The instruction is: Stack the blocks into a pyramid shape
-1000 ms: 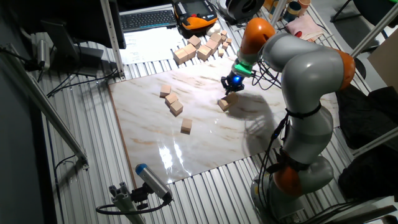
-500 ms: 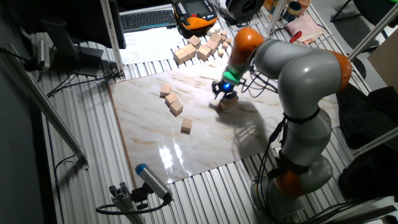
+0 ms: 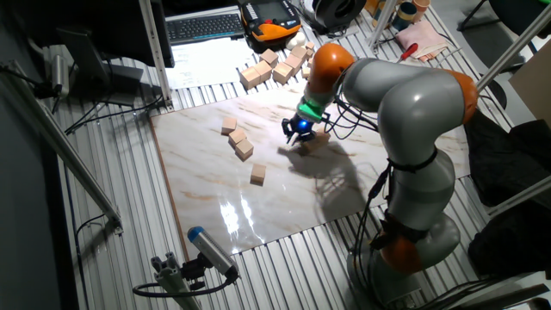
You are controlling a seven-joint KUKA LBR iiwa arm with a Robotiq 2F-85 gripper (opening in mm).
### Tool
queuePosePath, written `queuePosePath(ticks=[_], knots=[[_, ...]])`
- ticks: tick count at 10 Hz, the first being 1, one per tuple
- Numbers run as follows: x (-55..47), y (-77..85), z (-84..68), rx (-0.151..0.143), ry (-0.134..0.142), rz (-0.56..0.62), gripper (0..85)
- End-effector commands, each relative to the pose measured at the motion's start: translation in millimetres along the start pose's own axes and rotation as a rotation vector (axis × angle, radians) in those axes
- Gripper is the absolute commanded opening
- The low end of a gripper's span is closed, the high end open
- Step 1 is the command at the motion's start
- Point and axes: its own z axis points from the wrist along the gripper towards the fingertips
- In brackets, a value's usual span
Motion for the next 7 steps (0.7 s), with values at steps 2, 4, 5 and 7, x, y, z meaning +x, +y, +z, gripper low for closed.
queuePosePath(ticks=[2, 4, 5, 7], knots=[[0.3, 0.3, 0.0, 0.081, 0.019, -0.18, 0.0], [0.3, 0.3, 0.0, 0.152, -0.028, -0.246, 0.0], [0.3, 0.3, 0.0, 0.142, -0.024, -0.236, 0.0], [0.3, 0.3, 0.0, 0.129, -0.024, -0.205, 0.0]])
